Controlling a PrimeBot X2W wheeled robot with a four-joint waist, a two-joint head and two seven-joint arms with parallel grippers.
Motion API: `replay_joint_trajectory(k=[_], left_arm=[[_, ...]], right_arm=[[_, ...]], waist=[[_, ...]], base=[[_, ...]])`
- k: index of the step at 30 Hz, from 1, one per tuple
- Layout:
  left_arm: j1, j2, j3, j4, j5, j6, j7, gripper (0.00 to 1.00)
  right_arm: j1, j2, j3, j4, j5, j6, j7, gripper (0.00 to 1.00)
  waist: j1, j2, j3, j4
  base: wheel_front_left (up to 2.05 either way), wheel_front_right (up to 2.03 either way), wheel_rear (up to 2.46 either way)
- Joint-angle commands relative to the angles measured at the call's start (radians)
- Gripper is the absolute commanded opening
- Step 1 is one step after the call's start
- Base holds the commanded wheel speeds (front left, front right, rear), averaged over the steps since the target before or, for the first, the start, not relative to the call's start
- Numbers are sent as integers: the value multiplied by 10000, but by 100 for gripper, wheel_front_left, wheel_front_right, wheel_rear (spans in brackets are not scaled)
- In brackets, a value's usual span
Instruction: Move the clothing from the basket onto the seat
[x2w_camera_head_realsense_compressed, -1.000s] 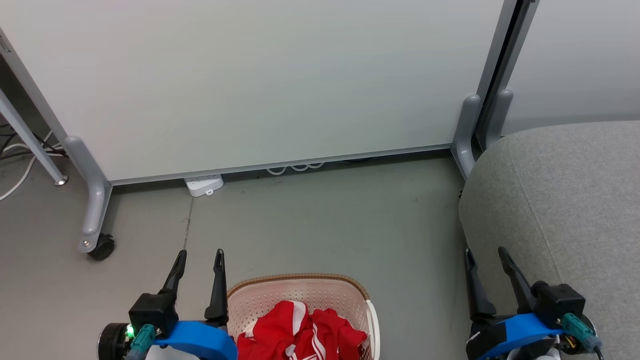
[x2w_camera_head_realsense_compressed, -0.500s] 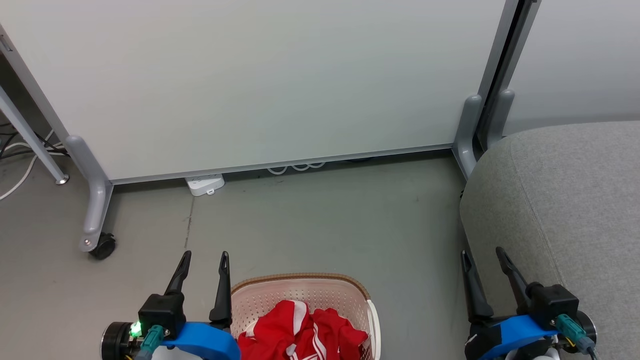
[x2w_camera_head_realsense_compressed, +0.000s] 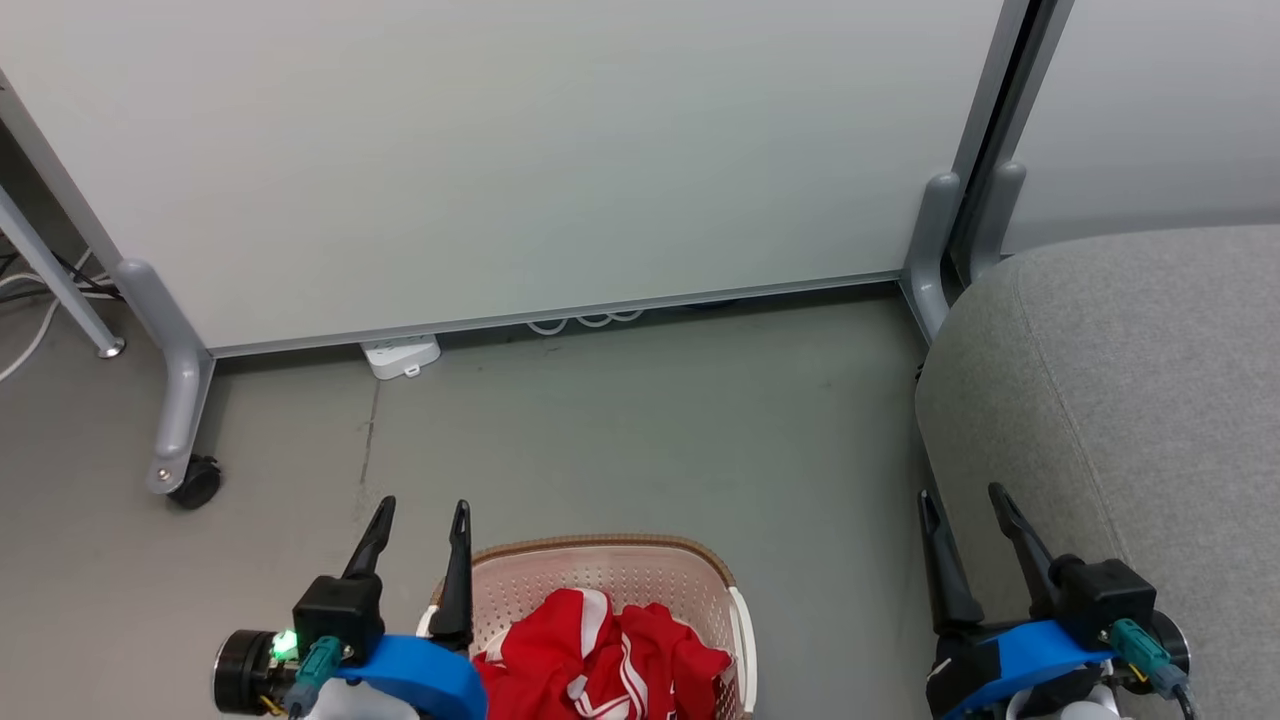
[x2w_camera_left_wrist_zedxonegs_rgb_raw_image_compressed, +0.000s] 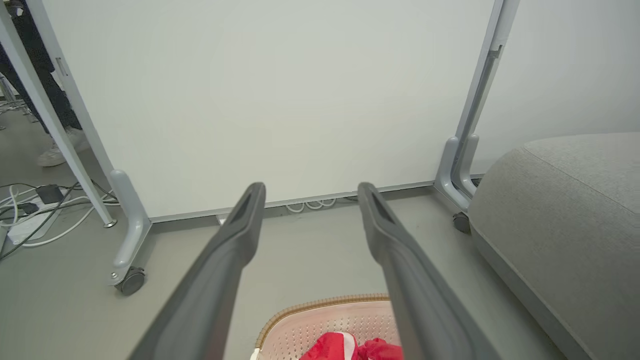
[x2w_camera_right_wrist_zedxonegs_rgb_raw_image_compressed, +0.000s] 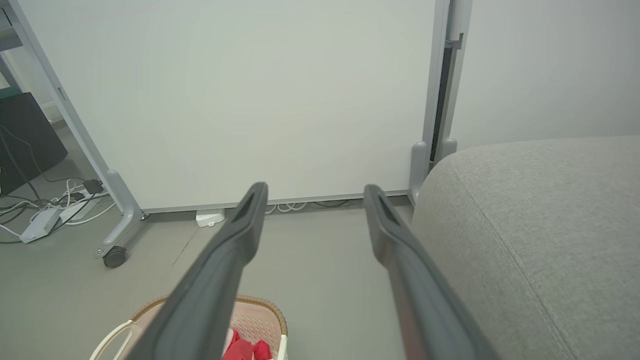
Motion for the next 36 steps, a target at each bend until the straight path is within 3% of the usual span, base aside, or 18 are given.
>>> replay_joint_trajectory(k=[1,16,30,36], left_arm=[[-200,42,-86,101,53,-85,-35,100],[-3202,45,-1284,3400,748,-1010,-33,100],[-5934,178,-2275,7353,1450,-1378,94,100],[-6521,286,-2552,8297,1549,-1467,531,100]], right_arm=[[-145,-24,18,-25,4,-3,-56,100],[-1441,-20,49,-434,90,-3,-54,100],[-2981,-17,-14,-956,264,-3,-54,100],[-3438,-16,-79,-1114,332,-3,-54,100]], waist=[[0,0,138,-71],[0,0,2538,-949],[0,0,5095,-1529],[0,0,5882,-1715]], base=[[0,0,0],[0,0,0],[0,0,0],[0,0,0]])
